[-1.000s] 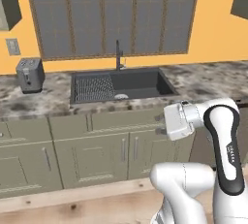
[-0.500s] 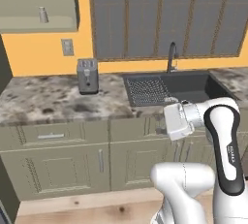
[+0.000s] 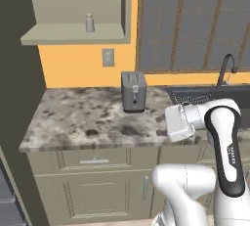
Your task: Collect the paprika, mayonnaise, and shaker from the cabinet and place them next to the stove.
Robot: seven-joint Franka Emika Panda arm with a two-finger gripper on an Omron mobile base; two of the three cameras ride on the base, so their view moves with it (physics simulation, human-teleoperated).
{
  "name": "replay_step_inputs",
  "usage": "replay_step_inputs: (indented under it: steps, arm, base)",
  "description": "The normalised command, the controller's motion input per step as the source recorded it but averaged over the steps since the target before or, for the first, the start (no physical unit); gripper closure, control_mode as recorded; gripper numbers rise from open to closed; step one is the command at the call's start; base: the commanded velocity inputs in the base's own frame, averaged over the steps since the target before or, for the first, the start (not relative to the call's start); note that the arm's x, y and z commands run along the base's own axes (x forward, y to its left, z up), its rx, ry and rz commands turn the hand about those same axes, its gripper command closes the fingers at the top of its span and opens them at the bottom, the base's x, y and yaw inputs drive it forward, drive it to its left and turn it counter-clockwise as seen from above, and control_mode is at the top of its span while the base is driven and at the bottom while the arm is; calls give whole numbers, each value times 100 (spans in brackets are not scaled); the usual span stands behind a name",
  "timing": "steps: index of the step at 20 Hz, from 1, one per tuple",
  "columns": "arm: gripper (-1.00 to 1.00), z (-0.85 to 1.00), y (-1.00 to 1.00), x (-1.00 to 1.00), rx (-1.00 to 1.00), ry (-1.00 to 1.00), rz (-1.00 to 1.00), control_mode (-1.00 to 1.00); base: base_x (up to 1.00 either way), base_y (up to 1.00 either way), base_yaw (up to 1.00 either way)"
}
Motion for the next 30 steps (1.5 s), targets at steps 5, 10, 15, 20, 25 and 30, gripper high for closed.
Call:
replay_step_inputs:
  steps: [5,10,15,20,25,30]
  arm:
    - [-100,0,0,0,0,0,0,100]
    - [-100,0,0,0,0,0,0,100]
    - [-100,0,0,0,0,0,0,100]
    - [-100,0,0,0,0,0,0,100]
    - [-100,6,-1,34,1,3,-4,-100]
    - [-100,28,-3,54,1,3,-17,-100]
  base:
    - [62,31,8]
    - [33,80,-1]
    - [50,72,-1]
    - [66,45,0]
    - [54,5,-2]
    - [0,0,0]
